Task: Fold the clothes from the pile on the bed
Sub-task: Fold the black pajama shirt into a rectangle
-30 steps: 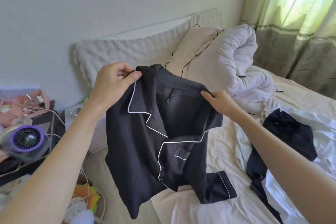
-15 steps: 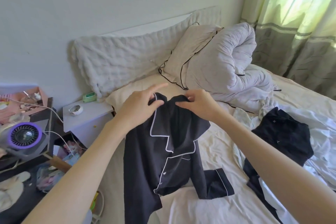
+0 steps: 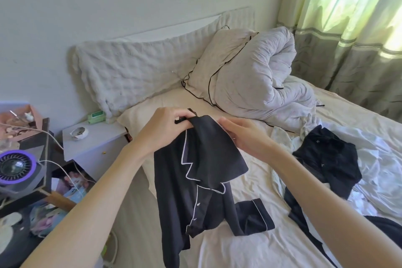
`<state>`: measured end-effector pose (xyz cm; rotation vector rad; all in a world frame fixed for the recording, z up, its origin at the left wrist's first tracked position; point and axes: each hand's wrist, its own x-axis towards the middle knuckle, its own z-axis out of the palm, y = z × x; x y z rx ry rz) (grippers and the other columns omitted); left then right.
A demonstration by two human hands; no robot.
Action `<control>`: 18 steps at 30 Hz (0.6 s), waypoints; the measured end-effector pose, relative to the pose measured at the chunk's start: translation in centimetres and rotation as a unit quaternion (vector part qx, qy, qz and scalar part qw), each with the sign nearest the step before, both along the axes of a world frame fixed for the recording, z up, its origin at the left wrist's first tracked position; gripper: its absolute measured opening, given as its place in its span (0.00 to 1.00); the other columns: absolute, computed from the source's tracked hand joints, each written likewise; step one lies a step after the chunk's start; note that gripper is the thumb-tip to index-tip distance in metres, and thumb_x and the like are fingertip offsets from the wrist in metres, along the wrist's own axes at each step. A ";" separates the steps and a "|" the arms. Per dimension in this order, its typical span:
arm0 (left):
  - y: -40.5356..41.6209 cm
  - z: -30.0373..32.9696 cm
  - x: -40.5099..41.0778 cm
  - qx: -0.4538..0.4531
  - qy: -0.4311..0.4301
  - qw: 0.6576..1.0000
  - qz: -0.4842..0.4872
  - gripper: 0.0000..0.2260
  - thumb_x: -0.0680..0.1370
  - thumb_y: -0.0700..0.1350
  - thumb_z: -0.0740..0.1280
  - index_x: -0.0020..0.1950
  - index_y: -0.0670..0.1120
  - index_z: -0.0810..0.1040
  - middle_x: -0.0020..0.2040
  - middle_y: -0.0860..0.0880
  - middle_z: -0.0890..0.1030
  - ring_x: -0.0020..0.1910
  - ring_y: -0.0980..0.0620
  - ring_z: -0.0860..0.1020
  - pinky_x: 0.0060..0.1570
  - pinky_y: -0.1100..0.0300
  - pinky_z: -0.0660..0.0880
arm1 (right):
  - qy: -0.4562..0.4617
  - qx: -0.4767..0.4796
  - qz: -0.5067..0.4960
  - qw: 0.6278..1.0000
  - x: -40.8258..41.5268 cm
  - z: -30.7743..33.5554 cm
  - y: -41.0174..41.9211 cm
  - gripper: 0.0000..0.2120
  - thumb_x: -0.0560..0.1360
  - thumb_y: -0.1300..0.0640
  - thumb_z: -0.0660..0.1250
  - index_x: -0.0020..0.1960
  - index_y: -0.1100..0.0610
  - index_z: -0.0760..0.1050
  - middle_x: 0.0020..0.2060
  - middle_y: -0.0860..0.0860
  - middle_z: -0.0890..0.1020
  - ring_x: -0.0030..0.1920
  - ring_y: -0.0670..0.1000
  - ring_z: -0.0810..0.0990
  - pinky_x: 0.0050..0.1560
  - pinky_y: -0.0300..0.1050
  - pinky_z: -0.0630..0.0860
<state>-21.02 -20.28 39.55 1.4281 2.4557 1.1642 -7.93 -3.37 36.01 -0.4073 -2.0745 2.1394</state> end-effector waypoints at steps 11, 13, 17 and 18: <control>-1.1 0.7 -1.0 -0.002 0.015 1.000 0.005 0.10 0.75 0.35 0.68 0.49 0.49 0.84 0.43 0.58 0.81 0.47 0.58 0.78 0.52 0.67 0.71 | -0.033 0.137 0.015 0.990 -0.6 -2.7 -2.0 0.14 0.73 0.70 0.65 0.50 0.55 0.82 0.41 0.49 0.83 0.41 0.43 0.80 0.48 0.36 0.75; -1.2 0.9 -1.2 0.002 0.025 1.000 0.004 0.11 0.75 0.35 0.68 0.50 0.49 0.84 0.42 0.61 0.80 0.46 0.61 0.78 0.52 0.69 0.71 | -0.038 0.144 0.009 0.989 -0.7 -2.7 -2.2 0.14 0.73 0.70 0.66 0.49 0.53 0.81 0.42 0.49 0.83 0.41 0.44 0.79 0.45 0.33 0.74; -1.4 1.0 -1.4 0.010 0.026 1.000 0.002 0.11 0.75 0.35 0.68 0.50 0.50 0.84 0.40 0.61 0.79 0.44 0.66 0.76 0.47 0.75 0.69 | -0.028 0.224 -0.013 0.974 -1.0 -3.2 -2.4 0.19 0.72 0.71 0.64 0.43 0.47 0.78 0.42 0.49 0.81 0.44 0.47 0.77 0.40 0.27 0.70; -1.3 1.0 -1.3 0.011 0.025 1.000 0.001 0.12 0.75 0.35 0.68 0.50 0.49 0.84 0.40 0.60 0.79 0.43 0.65 0.76 0.47 0.74 0.69 | -0.021 0.250 -0.017 0.968 -1.1 -3.3 -2.5 0.19 0.71 0.71 0.63 0.42 0.48 0.78 0.43 0.51 0.81 0.43 0.50 0.76 0.38 0.28 0.69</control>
